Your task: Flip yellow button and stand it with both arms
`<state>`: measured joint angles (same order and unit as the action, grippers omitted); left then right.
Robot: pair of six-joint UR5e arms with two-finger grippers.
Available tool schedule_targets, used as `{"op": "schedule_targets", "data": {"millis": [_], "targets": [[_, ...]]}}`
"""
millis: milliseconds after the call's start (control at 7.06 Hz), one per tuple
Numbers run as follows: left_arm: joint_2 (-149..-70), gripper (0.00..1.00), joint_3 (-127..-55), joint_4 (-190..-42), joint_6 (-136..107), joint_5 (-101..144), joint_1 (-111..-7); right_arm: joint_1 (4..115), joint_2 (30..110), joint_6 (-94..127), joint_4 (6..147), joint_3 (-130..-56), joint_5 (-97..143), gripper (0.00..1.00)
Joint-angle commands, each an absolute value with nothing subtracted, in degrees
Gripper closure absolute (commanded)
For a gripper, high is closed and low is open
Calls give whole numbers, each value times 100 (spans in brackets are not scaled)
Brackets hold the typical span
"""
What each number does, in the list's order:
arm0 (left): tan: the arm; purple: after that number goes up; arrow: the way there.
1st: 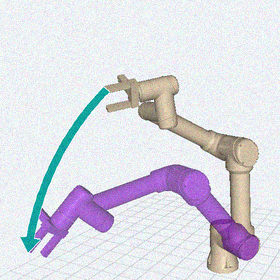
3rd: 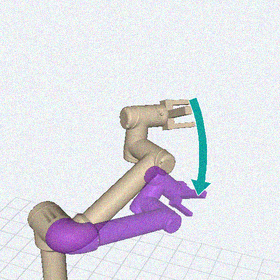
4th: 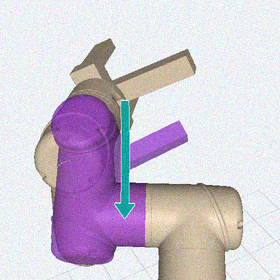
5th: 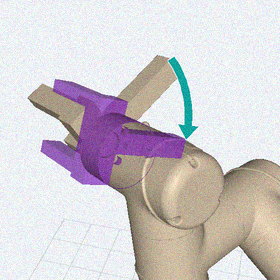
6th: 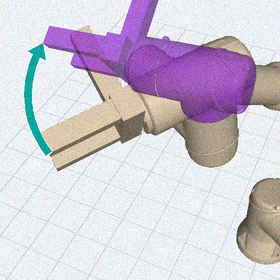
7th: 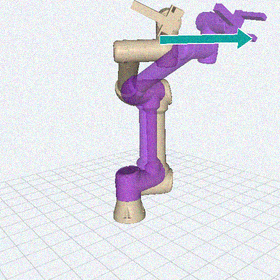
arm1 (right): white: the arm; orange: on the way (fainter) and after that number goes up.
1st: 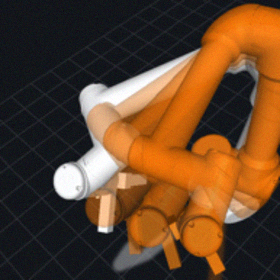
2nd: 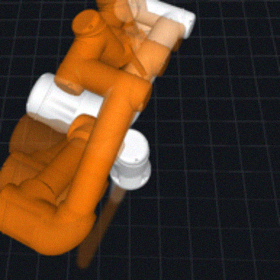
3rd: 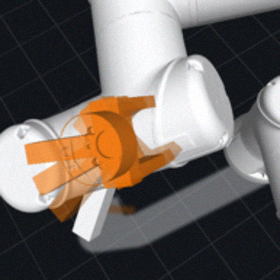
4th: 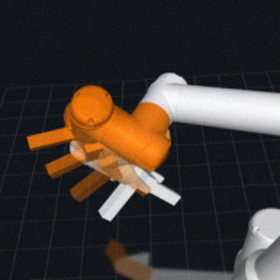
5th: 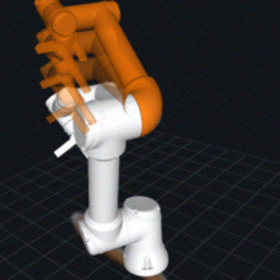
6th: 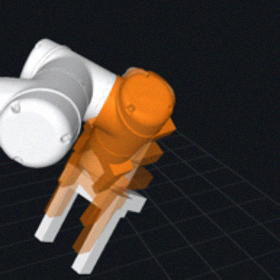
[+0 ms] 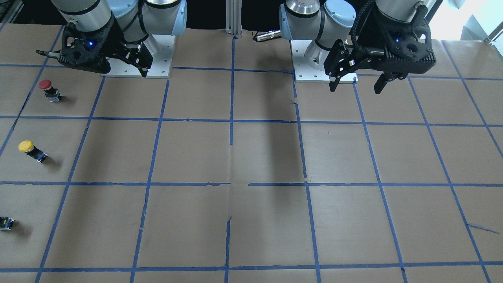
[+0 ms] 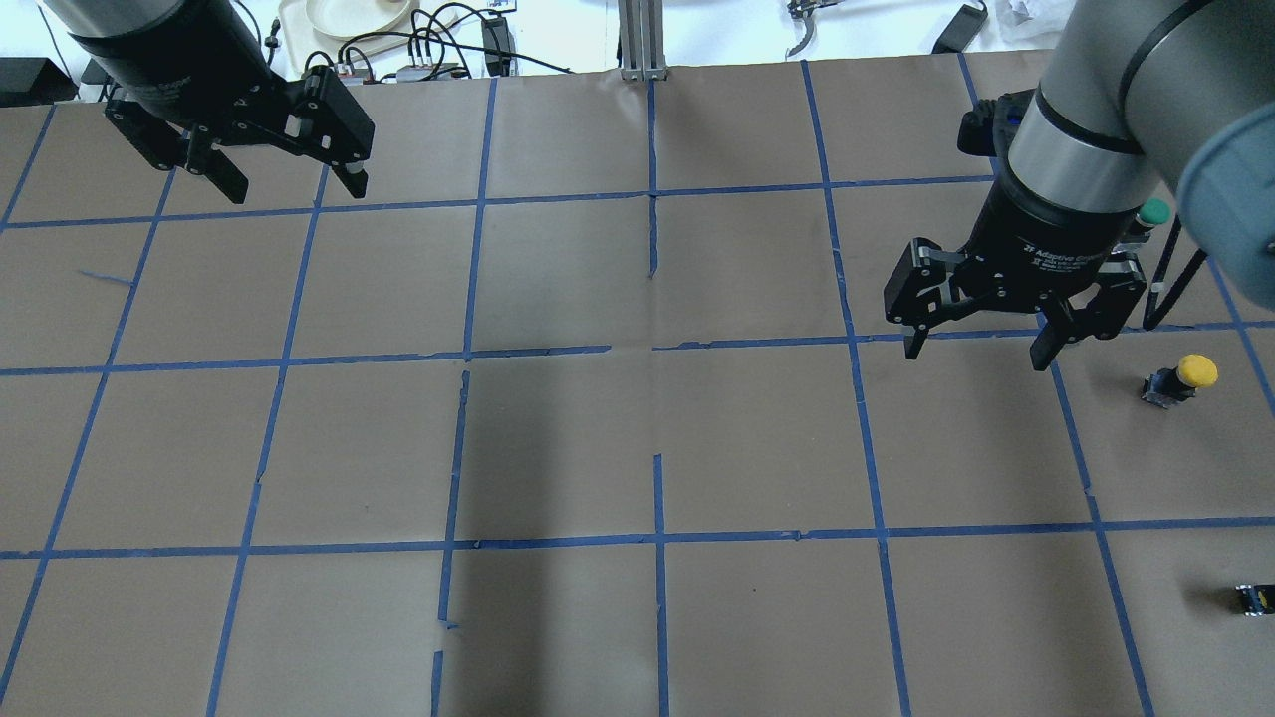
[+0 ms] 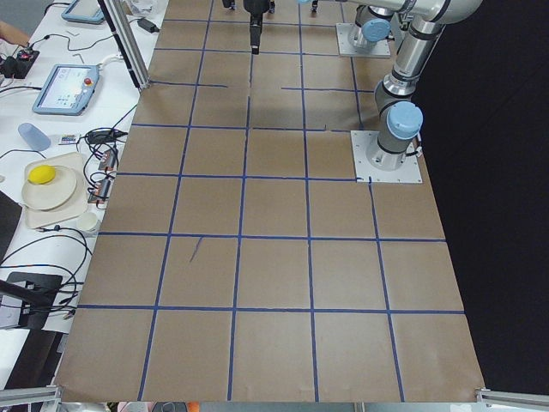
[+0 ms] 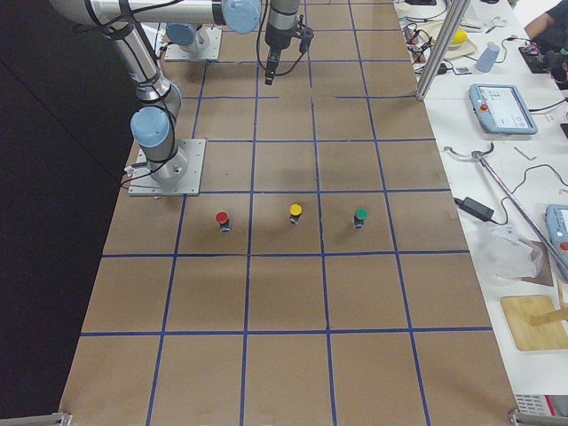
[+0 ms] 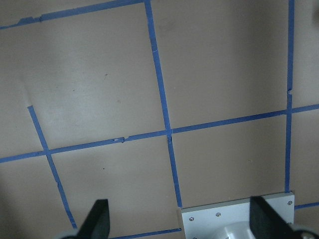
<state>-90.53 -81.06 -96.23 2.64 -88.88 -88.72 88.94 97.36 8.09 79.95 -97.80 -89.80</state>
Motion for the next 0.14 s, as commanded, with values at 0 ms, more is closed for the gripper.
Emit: {"op": "schedule_targets", "data": {"millis": [0], "targets": [[-9044,0,-8112,-9624,264,-8895,-8877,8895,9738,800,8042,-9791,-8965,0]]}}
